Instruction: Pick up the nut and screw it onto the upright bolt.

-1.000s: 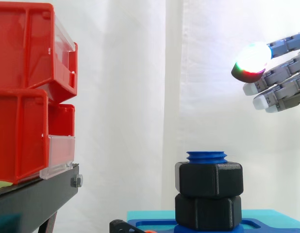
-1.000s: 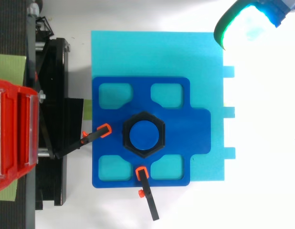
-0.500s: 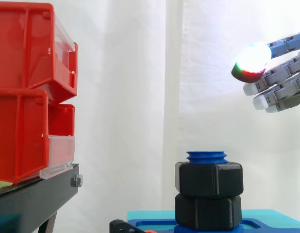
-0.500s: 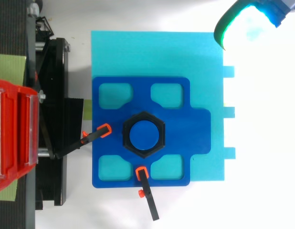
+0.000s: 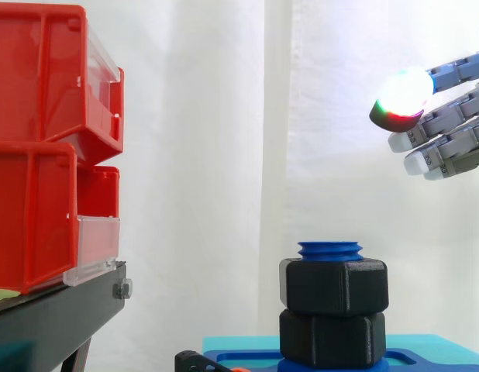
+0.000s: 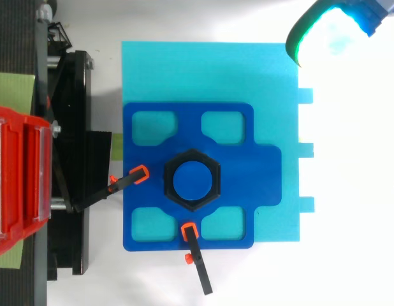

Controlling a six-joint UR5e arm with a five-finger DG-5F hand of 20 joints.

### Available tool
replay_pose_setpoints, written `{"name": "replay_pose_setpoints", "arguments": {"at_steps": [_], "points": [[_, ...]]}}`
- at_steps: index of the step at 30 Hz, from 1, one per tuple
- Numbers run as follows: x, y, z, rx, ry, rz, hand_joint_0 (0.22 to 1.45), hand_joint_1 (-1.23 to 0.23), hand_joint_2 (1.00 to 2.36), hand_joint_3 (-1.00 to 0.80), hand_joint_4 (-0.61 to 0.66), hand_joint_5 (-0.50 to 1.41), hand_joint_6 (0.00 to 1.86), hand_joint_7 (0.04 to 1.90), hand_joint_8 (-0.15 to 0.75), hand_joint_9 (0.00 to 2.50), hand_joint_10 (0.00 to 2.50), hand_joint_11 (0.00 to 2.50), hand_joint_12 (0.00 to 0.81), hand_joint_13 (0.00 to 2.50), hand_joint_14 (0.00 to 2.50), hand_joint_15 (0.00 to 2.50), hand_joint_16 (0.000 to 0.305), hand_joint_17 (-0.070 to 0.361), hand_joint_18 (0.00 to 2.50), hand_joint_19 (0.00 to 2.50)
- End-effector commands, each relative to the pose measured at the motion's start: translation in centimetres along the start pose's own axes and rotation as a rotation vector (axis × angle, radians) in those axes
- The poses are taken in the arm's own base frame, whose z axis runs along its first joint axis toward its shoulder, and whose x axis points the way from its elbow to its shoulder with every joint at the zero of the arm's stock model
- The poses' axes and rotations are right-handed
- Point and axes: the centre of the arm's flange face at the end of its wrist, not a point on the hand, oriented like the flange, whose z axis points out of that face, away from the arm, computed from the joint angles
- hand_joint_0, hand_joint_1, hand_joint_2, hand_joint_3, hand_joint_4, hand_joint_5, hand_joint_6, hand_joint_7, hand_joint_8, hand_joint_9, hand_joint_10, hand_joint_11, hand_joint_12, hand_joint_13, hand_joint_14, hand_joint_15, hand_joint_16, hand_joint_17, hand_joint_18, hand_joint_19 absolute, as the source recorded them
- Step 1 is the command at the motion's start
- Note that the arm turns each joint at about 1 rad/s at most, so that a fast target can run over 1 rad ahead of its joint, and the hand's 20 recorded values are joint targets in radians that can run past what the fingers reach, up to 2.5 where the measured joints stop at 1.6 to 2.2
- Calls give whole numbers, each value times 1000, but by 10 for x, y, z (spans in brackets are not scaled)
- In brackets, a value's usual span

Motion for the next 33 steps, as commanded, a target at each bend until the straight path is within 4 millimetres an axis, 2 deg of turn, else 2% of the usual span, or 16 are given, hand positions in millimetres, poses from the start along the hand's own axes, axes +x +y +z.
{"name": "replay_pose_setpoints", "arguments": {"at_steps": [1,10,13,16,19,22,24,29,31,33], "points": [[0,0,0,-1,0,-1,497,-509,1000,-500,70,-208,500,559,189,191,0,0,339,1,0,0,47,107,0,0],[0,0,0,0,0,1,499,-510,1000,-500,76,-209,501,609,186,185,0,0,337,0,0,0,47,106,0,0],[0,0,0,0,0,1,500,-512,1000,-500,67,-208,501,564,185,199,0,0,338,1,0,0,47,107,0,0],[0,0,0,0,0,1,500,-511,1000,-500,74,-207,501,615,185,185,0,0,338,0,0,0,47,106,0,0],[0,0,0,0,0,1,500,-512,1000,-500,67,-206,501,570,185,203,0,0,338,1,0,0,47,107,0,0],[0,0,0,0,0,1,500,-511,1000,-500,74,-207,501,619,186,186,0,0,338,1,0,0,47,106,0,0],[0,0,0,0,0,-1,500,-512,1000,-500,64,-206,501,570,185,198,0,0,338,2,0,0,47,106,0,0],[0,0,0,0,0,-1,500,-512,1000,-500,72,-208,501,618,187,186,0,0,338,1,0,0,47,106,0,0],[0,0,0,0,0,-1,500,-513,1000,-500,63,-207,501,568,186,200,0,0,338,4,0,0,47,106,0,0],[1,0,0,0,1,0,500,-514,1000,-500,69,-207,501,619,185,186,0,0,339,1,0,0,47,106,0,0]]}}
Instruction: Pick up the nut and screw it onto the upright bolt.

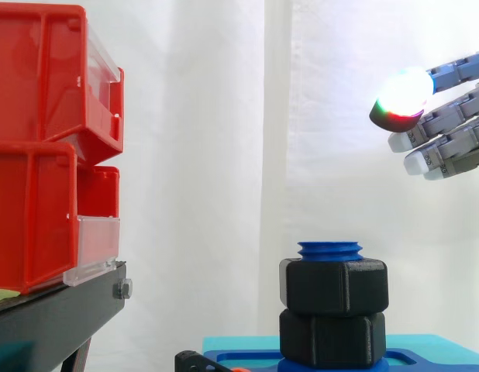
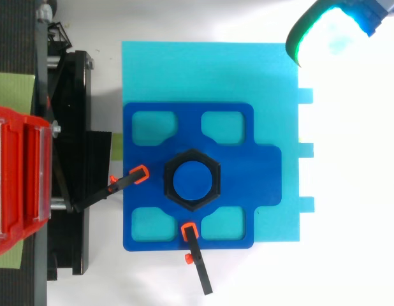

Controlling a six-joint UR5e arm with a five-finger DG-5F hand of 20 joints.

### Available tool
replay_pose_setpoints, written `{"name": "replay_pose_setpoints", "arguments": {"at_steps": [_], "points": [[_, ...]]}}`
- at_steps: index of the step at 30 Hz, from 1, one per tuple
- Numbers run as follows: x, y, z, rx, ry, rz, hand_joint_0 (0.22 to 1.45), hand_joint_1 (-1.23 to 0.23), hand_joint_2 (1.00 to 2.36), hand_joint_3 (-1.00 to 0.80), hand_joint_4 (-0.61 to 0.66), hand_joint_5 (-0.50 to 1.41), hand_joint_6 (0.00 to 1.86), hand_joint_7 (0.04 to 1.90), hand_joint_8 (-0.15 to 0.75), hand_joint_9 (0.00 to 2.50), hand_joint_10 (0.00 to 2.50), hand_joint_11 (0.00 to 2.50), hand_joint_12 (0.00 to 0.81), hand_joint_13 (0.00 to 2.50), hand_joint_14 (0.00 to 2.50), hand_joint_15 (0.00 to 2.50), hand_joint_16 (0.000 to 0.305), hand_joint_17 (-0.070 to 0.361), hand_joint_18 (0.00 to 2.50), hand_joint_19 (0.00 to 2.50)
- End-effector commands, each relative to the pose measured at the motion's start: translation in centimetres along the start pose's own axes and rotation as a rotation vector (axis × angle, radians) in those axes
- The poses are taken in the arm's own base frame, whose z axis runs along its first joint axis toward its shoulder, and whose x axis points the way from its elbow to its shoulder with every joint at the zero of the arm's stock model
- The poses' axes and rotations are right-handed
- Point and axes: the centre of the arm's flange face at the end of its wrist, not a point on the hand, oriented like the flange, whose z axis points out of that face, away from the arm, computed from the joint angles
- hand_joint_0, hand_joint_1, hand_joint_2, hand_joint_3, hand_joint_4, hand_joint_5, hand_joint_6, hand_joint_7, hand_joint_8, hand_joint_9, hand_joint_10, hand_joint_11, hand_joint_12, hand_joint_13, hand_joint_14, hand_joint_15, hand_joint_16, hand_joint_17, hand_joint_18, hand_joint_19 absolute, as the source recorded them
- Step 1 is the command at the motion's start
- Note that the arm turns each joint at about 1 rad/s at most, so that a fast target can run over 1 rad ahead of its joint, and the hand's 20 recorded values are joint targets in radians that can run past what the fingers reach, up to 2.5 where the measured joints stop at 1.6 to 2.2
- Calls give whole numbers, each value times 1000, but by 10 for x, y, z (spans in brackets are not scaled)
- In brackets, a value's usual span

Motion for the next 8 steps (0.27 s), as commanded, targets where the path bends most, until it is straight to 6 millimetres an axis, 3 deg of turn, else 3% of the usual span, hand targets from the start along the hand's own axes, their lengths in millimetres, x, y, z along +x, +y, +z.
{"name": "replay_pose_setpoints", "arguments": {"at_steps": [1,4,8], "points": [[0,0,0,-1,-1,0,501,-513,1000,-500,68,-208,501,629,183,177,0,0,339,1,0,0,47,106,0,0],[0,0,0,0,0,-1,500,-514,1000,-500,61,-207,501,568,186,198,0,0,338,0,0,0,47,106,0,0],[0,0,0,-1,-1,0,499,-514,1000,-500,72,-209,501,626,185,177,0,0,340,0,0,0,47,106,0,0]]}}
